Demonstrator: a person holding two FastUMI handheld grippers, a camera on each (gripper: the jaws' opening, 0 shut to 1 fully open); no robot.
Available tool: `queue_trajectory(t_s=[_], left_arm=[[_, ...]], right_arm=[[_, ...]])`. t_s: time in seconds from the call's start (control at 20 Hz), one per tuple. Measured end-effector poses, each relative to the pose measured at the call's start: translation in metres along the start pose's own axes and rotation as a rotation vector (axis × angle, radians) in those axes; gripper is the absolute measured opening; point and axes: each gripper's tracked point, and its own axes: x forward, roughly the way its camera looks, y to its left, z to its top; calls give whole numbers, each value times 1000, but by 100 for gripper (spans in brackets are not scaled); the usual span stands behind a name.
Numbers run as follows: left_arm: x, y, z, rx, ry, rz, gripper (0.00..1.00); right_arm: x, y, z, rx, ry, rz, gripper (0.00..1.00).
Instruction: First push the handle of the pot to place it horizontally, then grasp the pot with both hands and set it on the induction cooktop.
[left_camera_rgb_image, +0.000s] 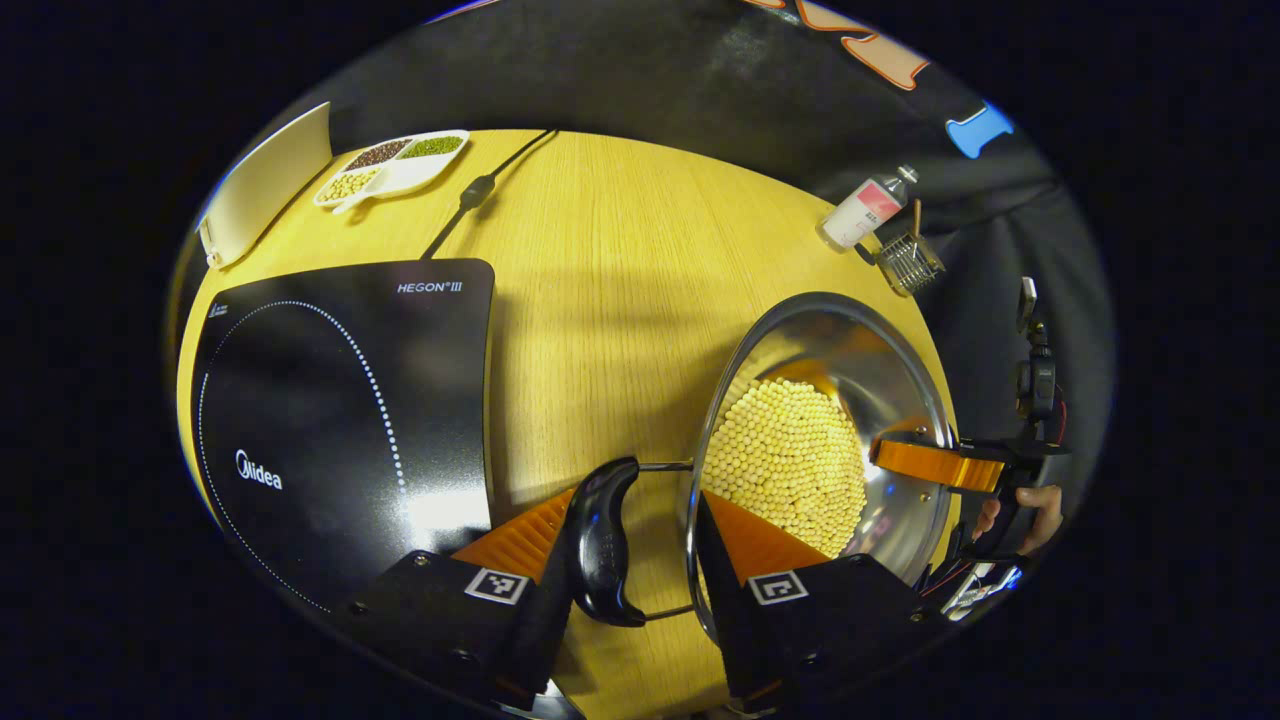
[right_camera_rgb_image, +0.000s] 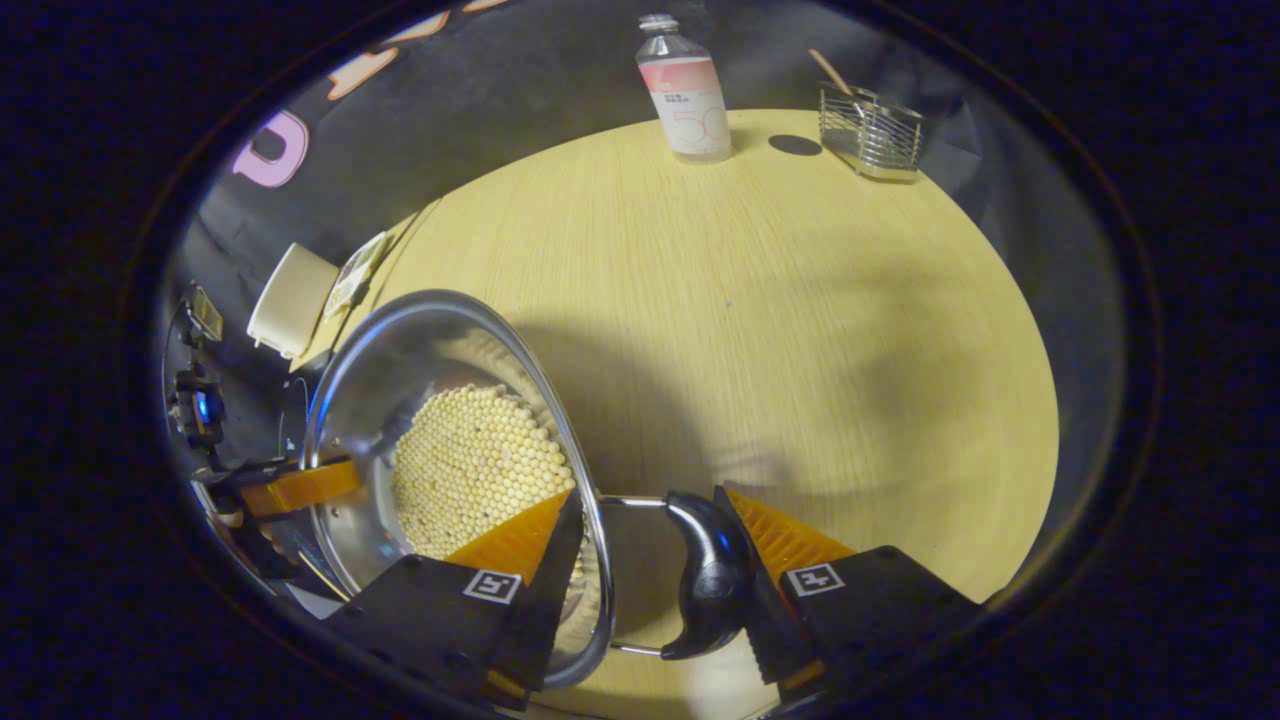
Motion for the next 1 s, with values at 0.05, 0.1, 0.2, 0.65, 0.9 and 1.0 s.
queue_trajectory(t_s=[0.05, 0.1, 0.2, 0.65, 0.9, 1.0], left_arm=[[2, 0, 1, 0, 4, 1, 64], [6, -1, 1, 3, 5, -6, 63], [8, -3, 2, 4, 14, -21, 62], [-25, -6, -6, -26, 2, -14, 59], [-68, 8, -4, -23, -41, 37, 58], [-87, 18, -4, -25, -64, 59, 58]], right_arm=[[-5, -6, 1, 0, -1, -5, 68], [-9, -6, 0, 12, 5, 10, 65], [-4, -6, -2, 23, 18, 32, 65], [-31, 10, 0, 12, -21, 81, 58], [-49, 42, -3, -5, -37, 128, 52], [-58, 61, -5, -17, -49, 152, 51]])
